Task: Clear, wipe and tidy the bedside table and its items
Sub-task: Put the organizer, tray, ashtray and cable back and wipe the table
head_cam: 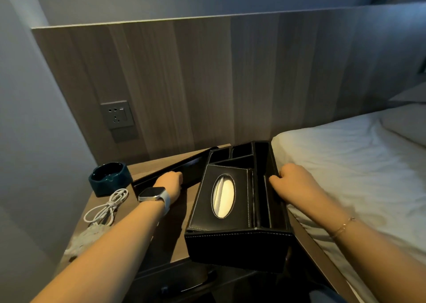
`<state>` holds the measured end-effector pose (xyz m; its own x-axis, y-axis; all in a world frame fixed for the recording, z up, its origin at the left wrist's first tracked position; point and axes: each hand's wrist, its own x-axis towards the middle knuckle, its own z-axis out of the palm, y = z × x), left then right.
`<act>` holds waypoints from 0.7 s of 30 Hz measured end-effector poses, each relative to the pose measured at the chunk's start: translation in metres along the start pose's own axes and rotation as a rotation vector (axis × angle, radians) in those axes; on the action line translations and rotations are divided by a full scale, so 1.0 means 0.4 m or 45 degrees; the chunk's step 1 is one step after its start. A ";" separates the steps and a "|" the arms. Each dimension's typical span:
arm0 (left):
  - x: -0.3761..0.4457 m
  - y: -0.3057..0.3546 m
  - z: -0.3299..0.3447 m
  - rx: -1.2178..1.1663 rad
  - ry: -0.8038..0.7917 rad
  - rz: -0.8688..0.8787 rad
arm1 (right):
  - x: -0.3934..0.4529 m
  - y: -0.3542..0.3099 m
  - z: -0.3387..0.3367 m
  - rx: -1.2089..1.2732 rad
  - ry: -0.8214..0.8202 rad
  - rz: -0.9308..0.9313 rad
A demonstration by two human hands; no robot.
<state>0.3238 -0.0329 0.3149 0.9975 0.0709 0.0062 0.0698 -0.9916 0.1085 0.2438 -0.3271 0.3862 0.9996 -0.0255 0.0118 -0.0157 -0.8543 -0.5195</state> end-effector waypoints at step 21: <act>-0.214 -0.143 -0.189 -1.613 -0.007 -0.445 | 0.174 -0.242 -0.144 -0.430 0.242 -0.614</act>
<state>0.2334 0.0259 0.3834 0.9298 0.2981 -0.2158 0.2643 -0.1330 0.9552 0.3137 -0.2761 0.4867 0.8749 0.3386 0.3462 0.3990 -0.9092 -0.1193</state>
